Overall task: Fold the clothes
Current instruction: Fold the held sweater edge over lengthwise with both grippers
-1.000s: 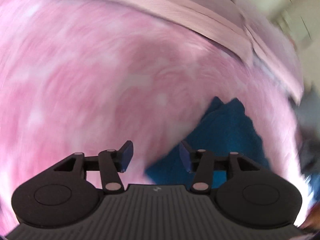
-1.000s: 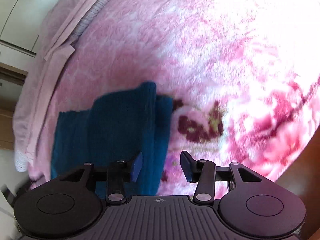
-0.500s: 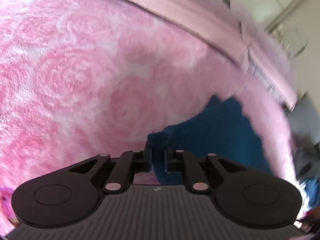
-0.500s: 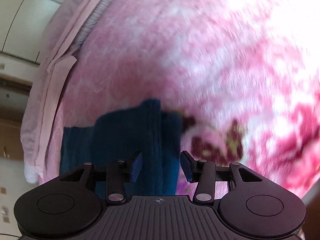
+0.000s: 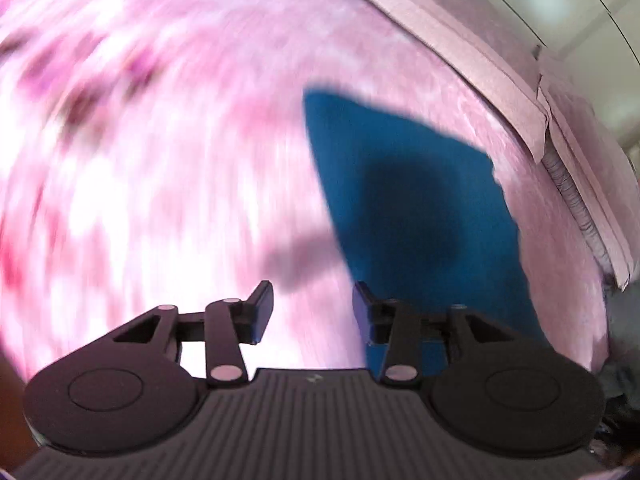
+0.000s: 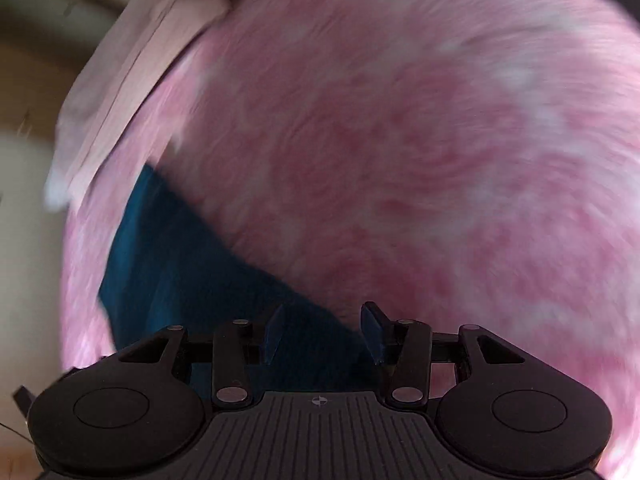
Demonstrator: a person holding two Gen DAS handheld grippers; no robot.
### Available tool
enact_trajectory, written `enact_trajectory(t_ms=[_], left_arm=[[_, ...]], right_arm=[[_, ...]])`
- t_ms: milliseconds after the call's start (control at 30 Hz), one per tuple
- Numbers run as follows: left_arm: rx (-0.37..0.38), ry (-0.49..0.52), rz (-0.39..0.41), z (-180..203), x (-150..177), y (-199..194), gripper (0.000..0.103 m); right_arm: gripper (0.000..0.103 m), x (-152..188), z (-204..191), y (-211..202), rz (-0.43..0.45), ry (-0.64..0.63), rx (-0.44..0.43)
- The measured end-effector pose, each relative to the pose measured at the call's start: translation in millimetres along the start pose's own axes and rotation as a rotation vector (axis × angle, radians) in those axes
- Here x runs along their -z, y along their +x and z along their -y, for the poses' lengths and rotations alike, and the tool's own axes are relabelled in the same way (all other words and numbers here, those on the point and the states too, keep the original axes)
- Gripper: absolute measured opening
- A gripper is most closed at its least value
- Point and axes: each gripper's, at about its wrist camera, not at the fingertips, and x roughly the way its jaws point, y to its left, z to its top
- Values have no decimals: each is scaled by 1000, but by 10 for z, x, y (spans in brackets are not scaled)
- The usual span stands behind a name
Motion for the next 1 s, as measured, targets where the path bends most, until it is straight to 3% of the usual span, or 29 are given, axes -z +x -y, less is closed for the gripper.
enact_trajectory(t_ms=[133, 267, 333, 367, 400, 433, 567, 667, 800, 900, 1000], left_arm=[[-21, -126, 0, 225, 1035, -311, 44], [-36, -221, 18, 346, 1534, -319, 43], [-30, -266, 41, 369, 1679, -292, 28], [-35, -265, 51, 371, 1715, -286, 15], [-42, -260, 59, 372, 1744, -283, 7], [-50, -256, 68, 372, 1773, -279, 6], [-79, -237, 102, 375, 1888, -264, 7], [-104, -229, 116, 386, 1960, -254, 10], [-231, -169, 86, 591, 1814, -371, 27], [-337, -102, 80, 767, 1698, -544, 26], [-369, -16, 103, 994, 1617, -651, 26]], right_arm=[[46, -137, 115, 73, -130, -74, -102], [46, -171, 209, 152, -185, -79, -153], [46, -177, 234, 209, -203, -64, -198], [46, -174, 227, 231, -207, -77, -204], [12, -169, 219, 252, -210, -93, -209], [8, -143, 201, 229, -198, -131, -204], [7, -23, 175, 51, -129, -250, -244], [7, 102, 321, 247, -202, -281, -157], [11, 118, 191, 221, -172, -334, -120], [14, 113, -63, 80, -107, -489, -38], [14, 243, -379, -125, 25, -716, 4]])
